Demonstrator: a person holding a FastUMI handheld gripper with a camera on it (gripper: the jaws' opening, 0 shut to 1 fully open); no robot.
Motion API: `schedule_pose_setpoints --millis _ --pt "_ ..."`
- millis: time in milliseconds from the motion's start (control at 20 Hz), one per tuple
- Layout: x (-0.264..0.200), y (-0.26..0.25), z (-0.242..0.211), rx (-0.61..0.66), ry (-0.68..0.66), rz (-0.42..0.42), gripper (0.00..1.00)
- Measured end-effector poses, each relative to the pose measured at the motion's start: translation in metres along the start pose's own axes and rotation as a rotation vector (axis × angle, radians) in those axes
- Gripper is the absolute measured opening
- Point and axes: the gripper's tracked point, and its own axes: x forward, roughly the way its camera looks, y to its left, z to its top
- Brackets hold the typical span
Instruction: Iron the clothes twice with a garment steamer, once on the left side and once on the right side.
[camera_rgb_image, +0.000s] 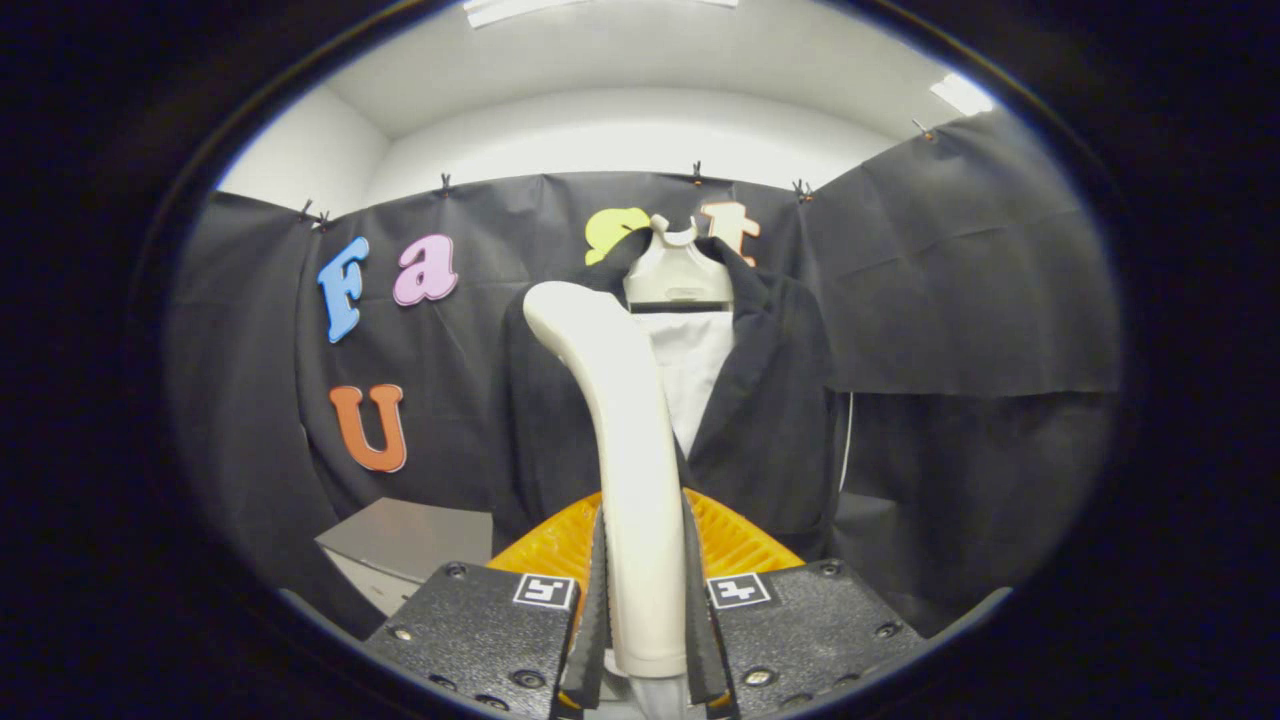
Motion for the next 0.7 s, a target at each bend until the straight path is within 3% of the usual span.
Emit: schedule_pose_setpoints --millis 700 --pt "0.068 -0.002 -0.032 -0.122 0.04 -0.102 0.35"
